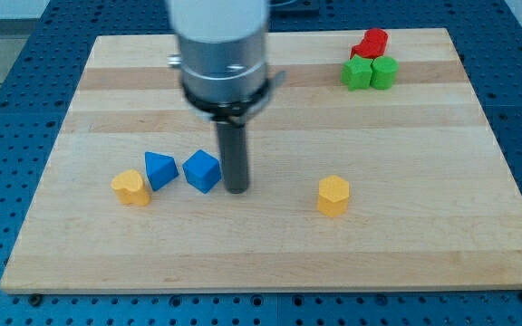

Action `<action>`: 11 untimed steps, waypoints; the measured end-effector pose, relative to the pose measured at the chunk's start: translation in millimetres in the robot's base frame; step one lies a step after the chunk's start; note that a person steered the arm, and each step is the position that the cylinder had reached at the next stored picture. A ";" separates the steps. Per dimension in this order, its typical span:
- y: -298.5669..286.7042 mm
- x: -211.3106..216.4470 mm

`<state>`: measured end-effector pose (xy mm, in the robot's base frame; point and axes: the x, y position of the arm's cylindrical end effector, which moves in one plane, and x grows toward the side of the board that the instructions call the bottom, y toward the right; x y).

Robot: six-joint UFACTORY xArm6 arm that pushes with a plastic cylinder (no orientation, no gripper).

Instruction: Place the yellow hexagon towards the right side of the yellow heart

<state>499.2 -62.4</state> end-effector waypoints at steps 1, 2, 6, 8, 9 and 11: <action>-2.9 -3.0; -22.3 -3.2; 211.4 15.1; 31.1 16.3; -10.8 11.9; 34.0 31.4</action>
